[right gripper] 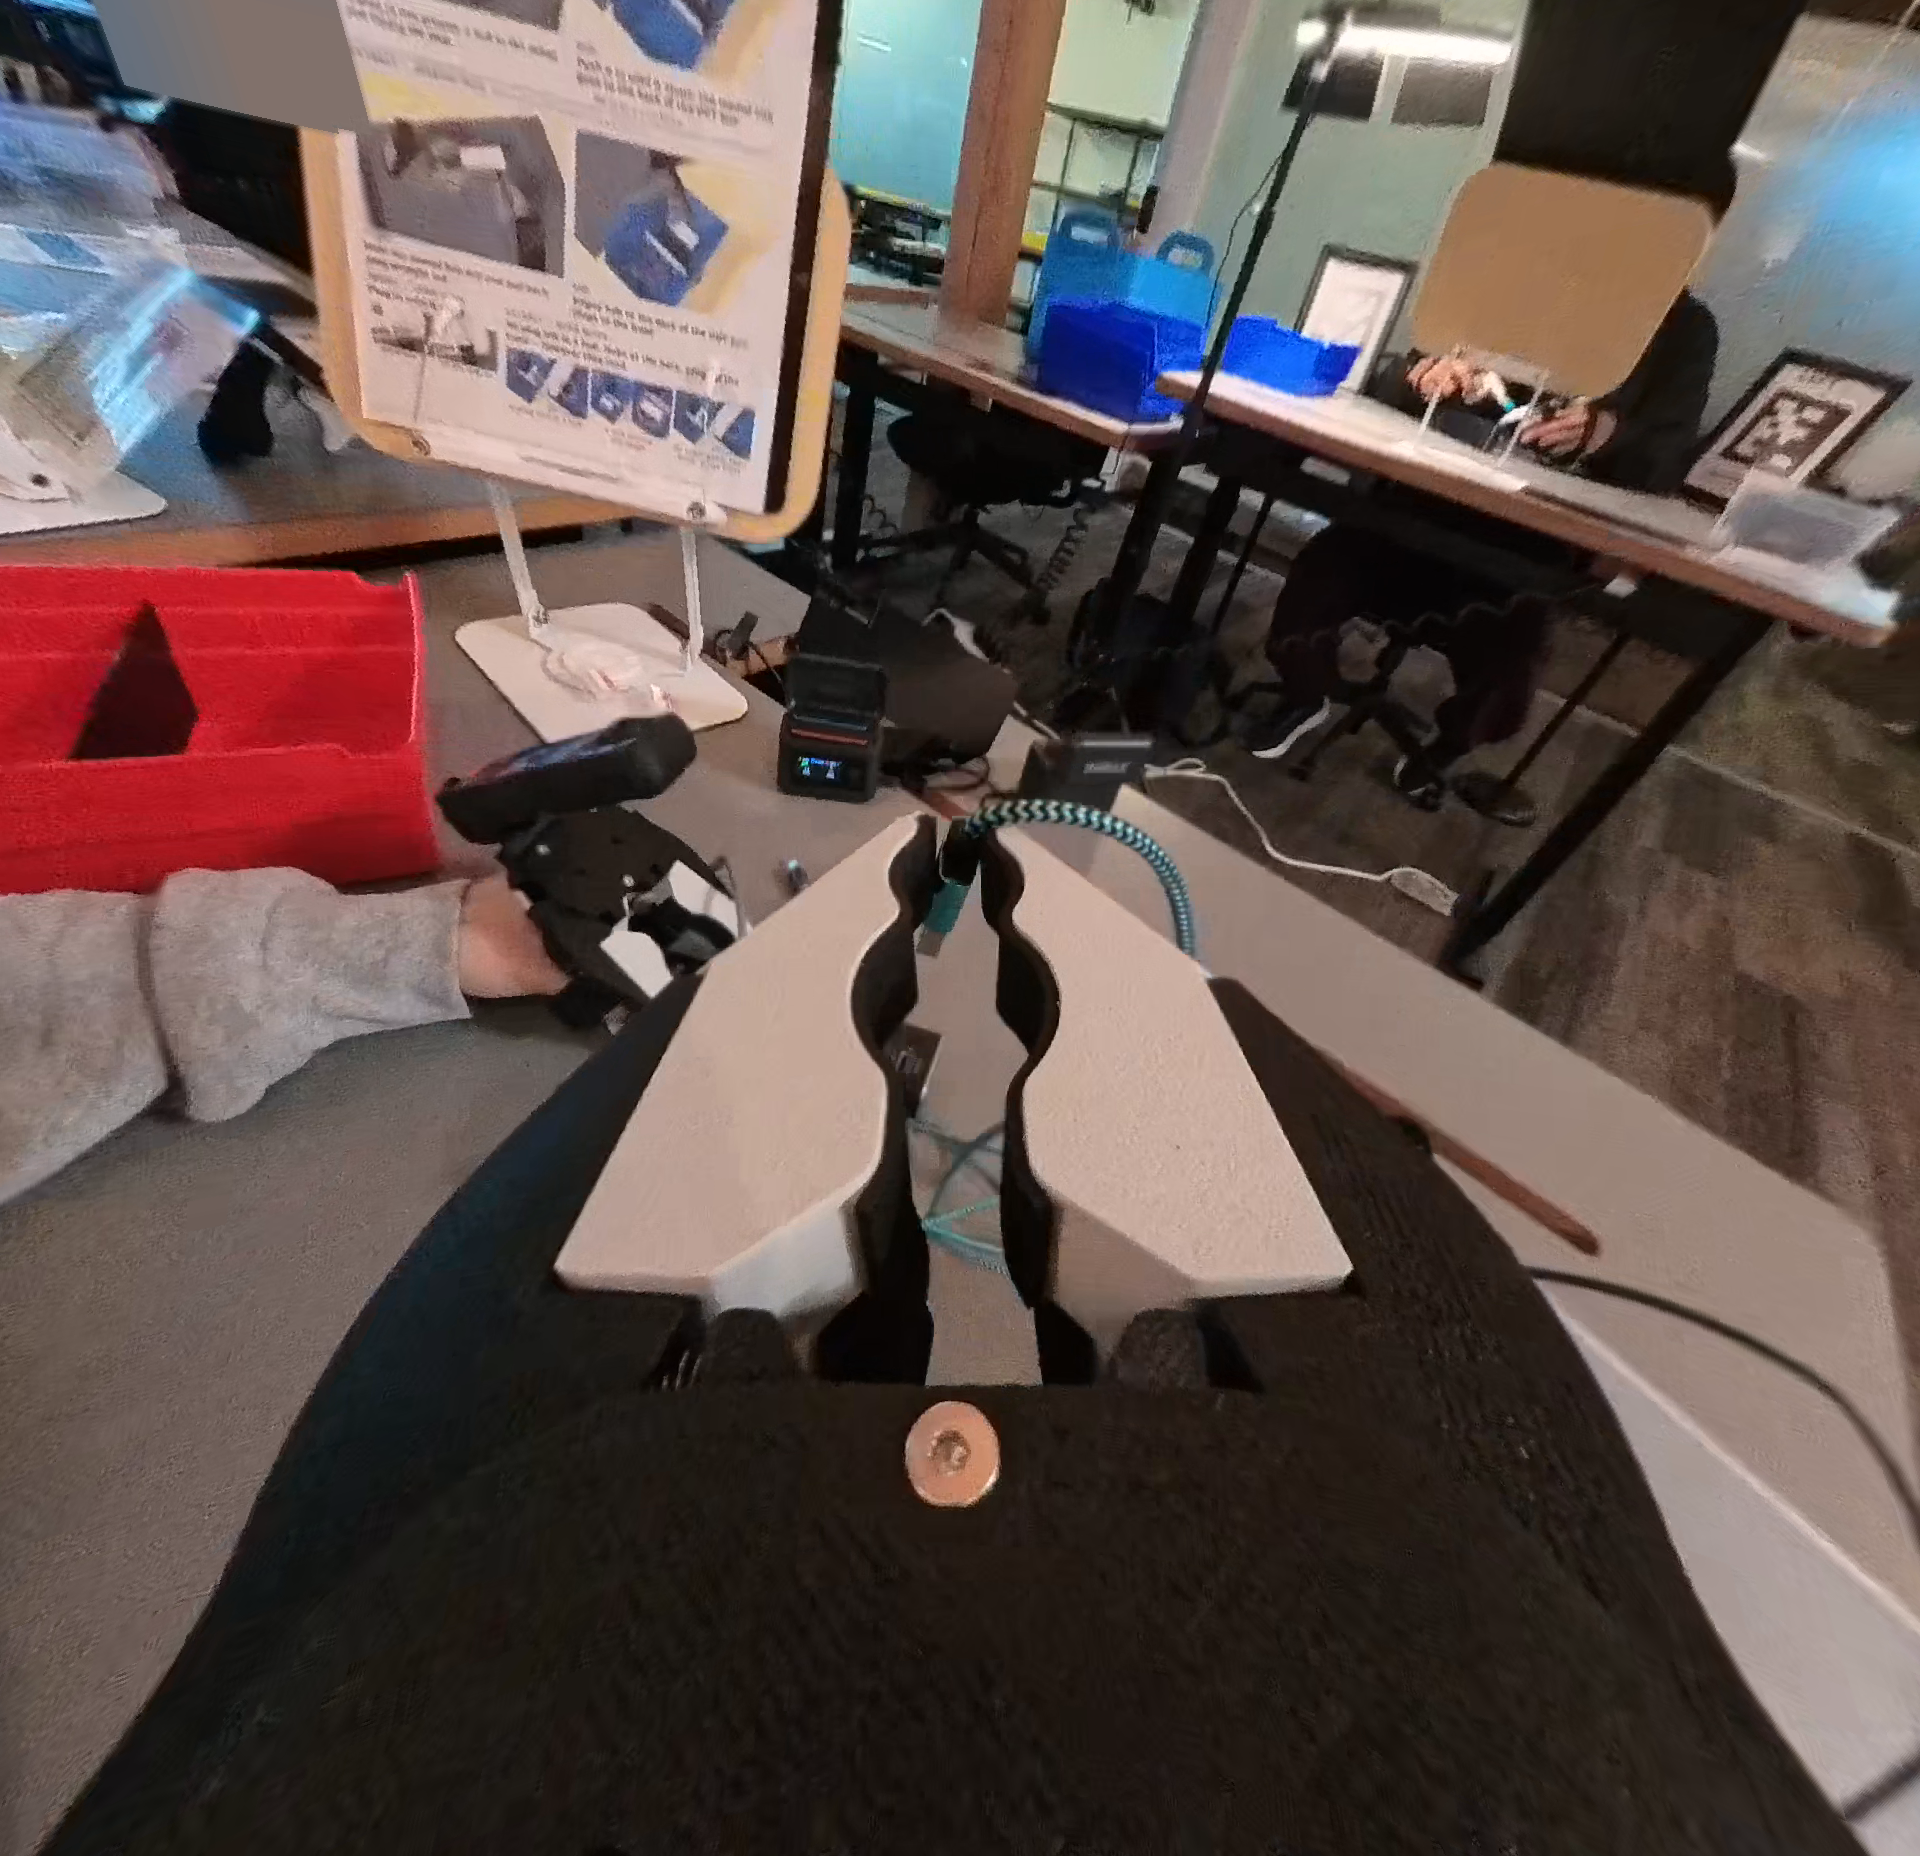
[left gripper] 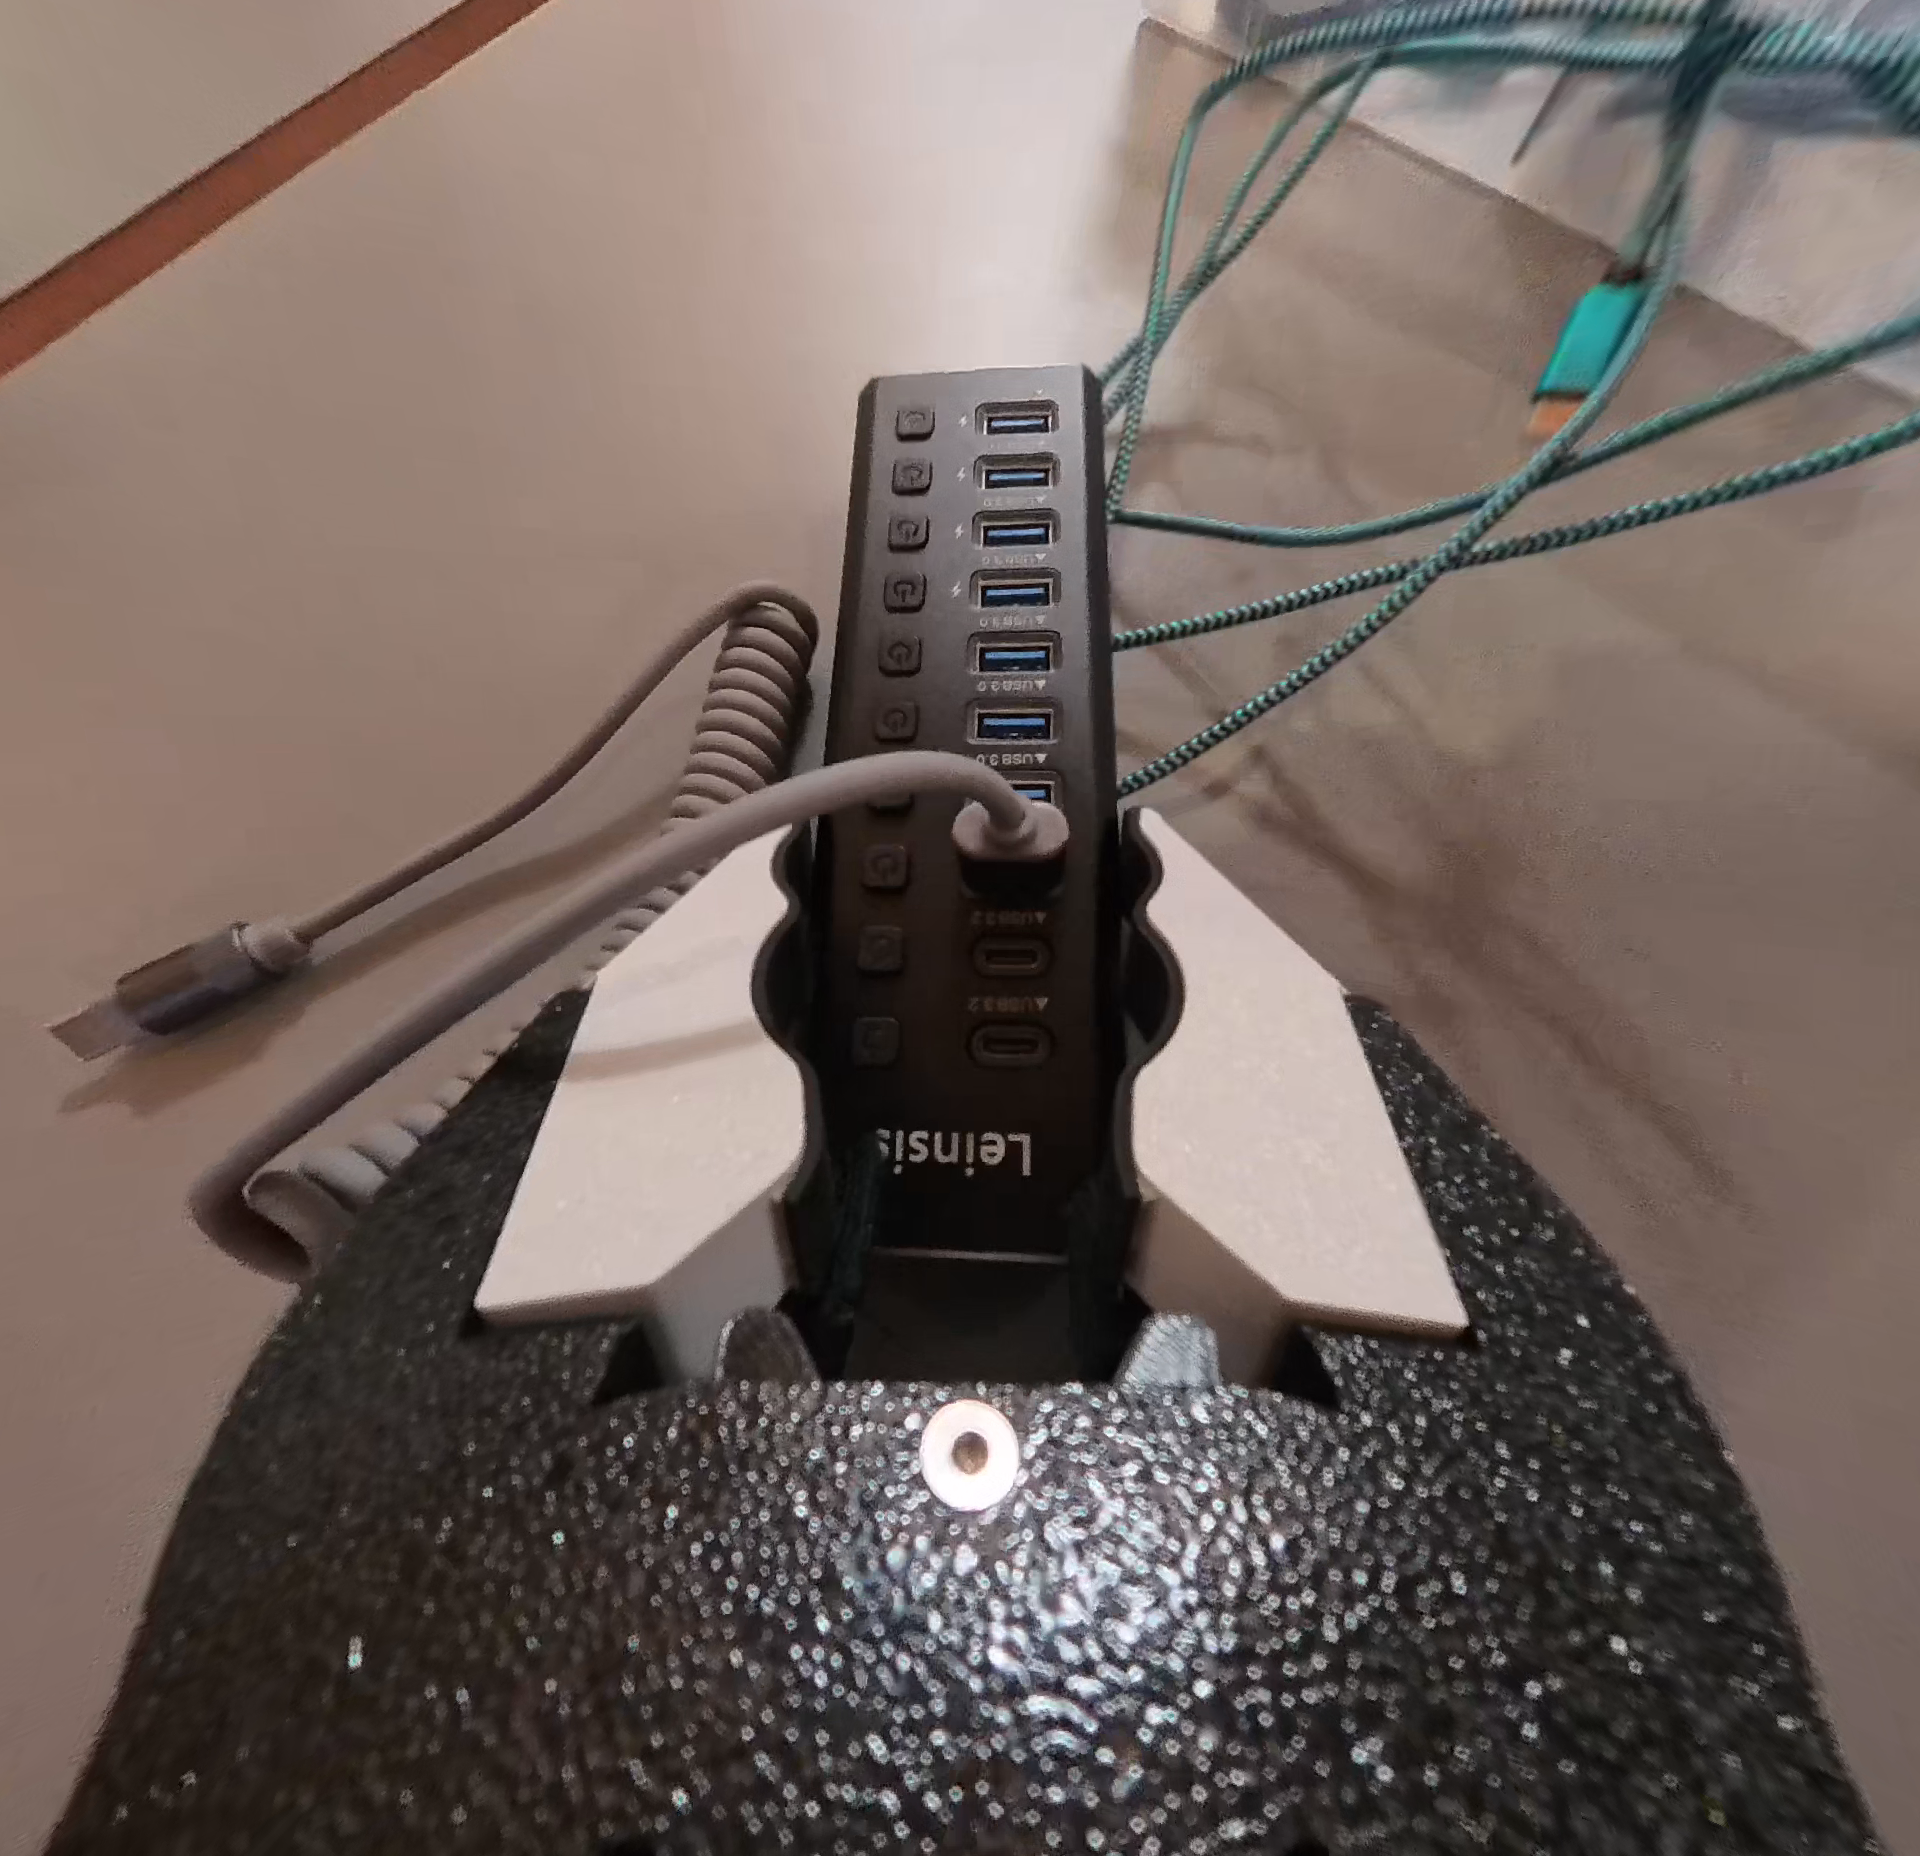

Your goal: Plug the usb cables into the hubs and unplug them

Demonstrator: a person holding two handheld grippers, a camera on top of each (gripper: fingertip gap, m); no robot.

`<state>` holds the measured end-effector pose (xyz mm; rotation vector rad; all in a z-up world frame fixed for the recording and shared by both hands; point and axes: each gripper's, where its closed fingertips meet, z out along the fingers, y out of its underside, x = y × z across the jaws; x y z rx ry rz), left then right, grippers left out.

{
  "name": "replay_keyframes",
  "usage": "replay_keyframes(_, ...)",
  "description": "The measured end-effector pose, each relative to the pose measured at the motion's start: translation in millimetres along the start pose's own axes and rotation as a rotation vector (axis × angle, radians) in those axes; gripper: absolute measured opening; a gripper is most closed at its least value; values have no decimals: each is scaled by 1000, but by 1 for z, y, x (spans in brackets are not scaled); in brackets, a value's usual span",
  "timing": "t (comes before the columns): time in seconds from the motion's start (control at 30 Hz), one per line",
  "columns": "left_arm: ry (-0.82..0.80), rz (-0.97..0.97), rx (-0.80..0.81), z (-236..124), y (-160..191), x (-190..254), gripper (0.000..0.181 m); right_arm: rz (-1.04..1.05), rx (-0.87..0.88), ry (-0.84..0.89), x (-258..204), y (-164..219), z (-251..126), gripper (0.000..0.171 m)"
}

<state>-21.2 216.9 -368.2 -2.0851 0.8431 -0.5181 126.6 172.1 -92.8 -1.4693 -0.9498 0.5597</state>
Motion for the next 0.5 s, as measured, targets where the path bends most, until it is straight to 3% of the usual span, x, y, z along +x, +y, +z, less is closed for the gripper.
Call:
replay_keyframes(0.3,-85,75,-26,1,4,-4,57,-208,55,116,42,-117,-46,5)
replay_keyframes(0.5,-84,74,-26,1,4,-4,58,-294,-85,357,110,-147,-78,5)
